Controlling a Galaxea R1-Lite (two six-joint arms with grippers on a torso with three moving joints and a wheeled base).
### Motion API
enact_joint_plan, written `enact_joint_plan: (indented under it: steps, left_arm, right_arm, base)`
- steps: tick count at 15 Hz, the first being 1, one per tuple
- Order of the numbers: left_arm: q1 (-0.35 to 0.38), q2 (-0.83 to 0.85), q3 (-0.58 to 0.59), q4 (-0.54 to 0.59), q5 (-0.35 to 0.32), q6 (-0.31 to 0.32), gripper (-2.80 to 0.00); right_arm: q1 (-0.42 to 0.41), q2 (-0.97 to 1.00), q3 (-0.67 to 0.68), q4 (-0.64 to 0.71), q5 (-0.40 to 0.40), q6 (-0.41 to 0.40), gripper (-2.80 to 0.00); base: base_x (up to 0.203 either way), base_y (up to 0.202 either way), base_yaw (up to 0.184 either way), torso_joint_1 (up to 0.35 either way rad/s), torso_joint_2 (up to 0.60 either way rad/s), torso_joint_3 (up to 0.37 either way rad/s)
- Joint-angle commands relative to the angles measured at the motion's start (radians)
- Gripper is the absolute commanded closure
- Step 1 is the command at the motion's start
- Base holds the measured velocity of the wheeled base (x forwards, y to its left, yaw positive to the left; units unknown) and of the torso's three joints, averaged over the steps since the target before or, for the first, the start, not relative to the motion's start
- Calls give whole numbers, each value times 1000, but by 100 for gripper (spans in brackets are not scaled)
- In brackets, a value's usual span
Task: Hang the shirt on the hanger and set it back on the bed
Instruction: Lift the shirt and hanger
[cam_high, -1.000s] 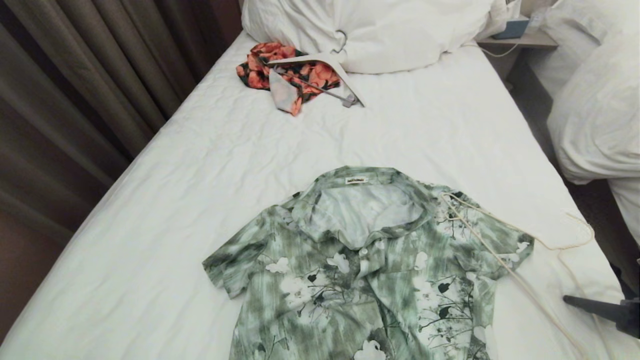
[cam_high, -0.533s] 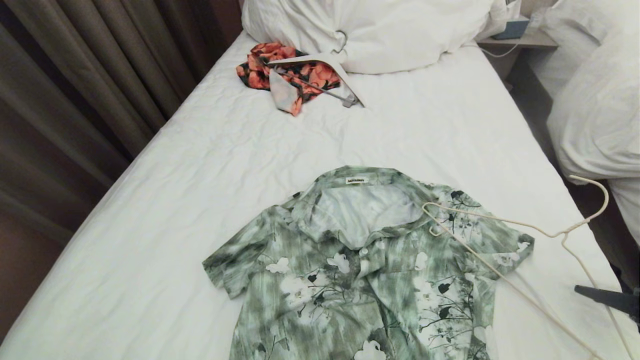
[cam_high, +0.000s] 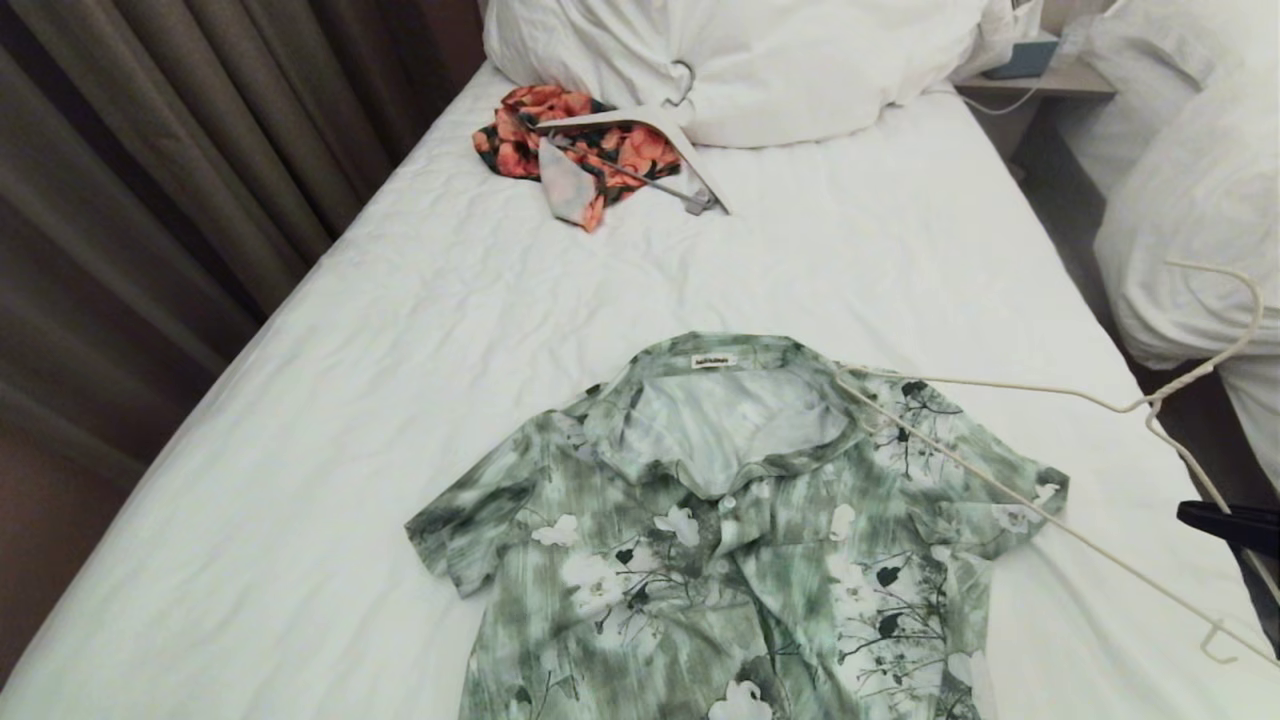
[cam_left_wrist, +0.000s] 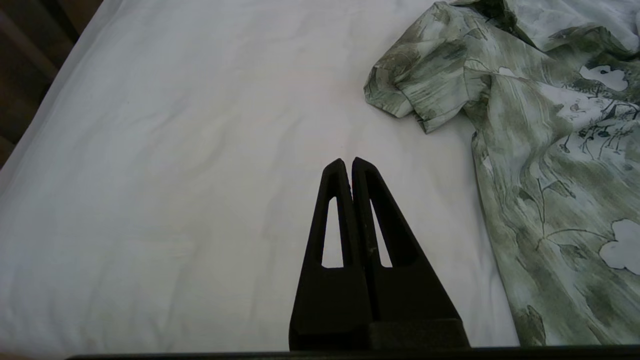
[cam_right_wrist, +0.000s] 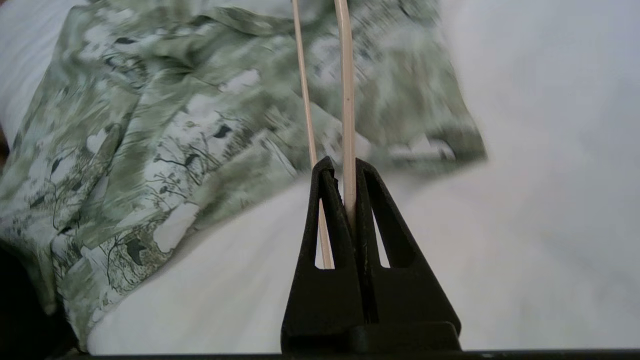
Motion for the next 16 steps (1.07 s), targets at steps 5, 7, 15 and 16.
enact_joint_plan:
  steps: [5, 7, 15, 16]
  left_arm:
    - [0, 1, 0, -1, 0, 0, 0]
    - [0, 0, 0, -1, 0, 0, 0]
    - [0, 27, -114, 7, -38, 65, 0]
    - [0, 75, -158, 15, -65, 56, 0]
  right_arm:
    - [132, -42, -83, -42, 104, -29, 0]
    - [170, -12, -139, -44, 108, -28, 0]
    - [248, 11, -276, -42, 102, 65, 0]
    - [264, 11, -279, -41, 101, 68, 0]
  base:
    - [0, 0, 0, 0, 0, 0]
    - [0, 0, 0, 0, 0, 0]
    - [0, 0, 0, 0, 0, 0]
    - [0, 0, 0, 0, 0, 0]
